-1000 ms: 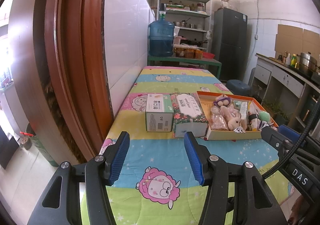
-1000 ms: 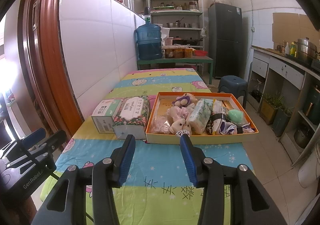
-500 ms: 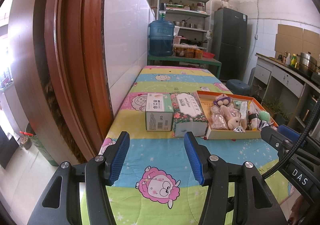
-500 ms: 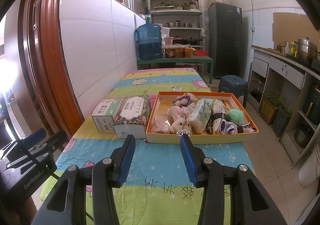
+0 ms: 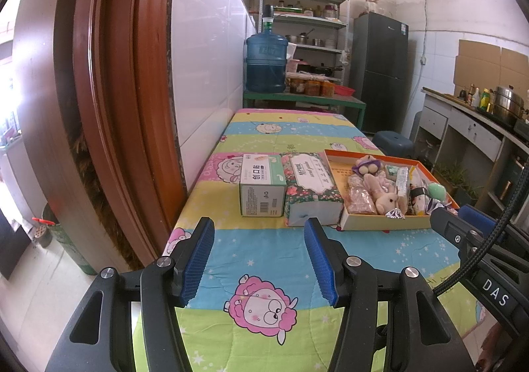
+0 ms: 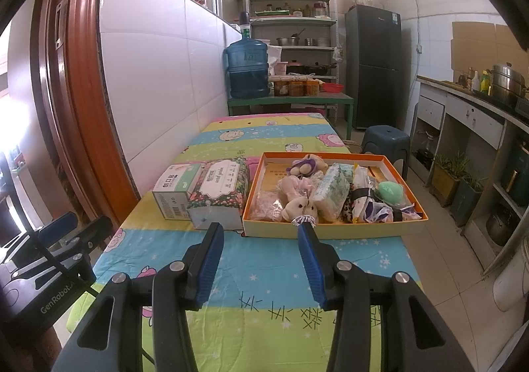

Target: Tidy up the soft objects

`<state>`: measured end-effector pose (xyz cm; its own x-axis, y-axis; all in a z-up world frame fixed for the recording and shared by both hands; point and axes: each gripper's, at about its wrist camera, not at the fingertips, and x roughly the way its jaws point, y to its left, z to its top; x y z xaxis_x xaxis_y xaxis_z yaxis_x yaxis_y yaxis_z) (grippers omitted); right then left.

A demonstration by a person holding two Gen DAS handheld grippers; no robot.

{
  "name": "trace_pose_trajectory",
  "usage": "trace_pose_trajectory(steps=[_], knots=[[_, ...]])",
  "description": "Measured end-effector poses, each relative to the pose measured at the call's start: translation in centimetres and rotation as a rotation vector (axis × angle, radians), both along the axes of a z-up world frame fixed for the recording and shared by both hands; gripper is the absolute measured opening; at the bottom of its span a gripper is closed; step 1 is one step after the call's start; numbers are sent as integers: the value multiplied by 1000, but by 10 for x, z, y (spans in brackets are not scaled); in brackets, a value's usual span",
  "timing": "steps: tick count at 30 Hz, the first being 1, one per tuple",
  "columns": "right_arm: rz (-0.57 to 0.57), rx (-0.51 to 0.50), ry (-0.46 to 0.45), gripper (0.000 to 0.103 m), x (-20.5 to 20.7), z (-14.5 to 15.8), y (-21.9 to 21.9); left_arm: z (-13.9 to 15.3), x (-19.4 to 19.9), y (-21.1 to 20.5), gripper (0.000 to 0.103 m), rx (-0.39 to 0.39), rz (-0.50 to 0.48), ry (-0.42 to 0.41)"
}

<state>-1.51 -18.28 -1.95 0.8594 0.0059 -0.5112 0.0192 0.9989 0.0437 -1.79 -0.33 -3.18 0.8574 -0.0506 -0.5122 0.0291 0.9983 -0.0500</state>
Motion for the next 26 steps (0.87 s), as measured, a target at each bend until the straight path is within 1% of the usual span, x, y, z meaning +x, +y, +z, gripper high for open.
trace_pose_trajectory(steps=[11,26], knots=[[0,-1,1,47,1,0,1,1,1,1,58,-1,0,1],[1,5,4,47,1,-2,0,-7,-1,2,58,-4,7,11]])
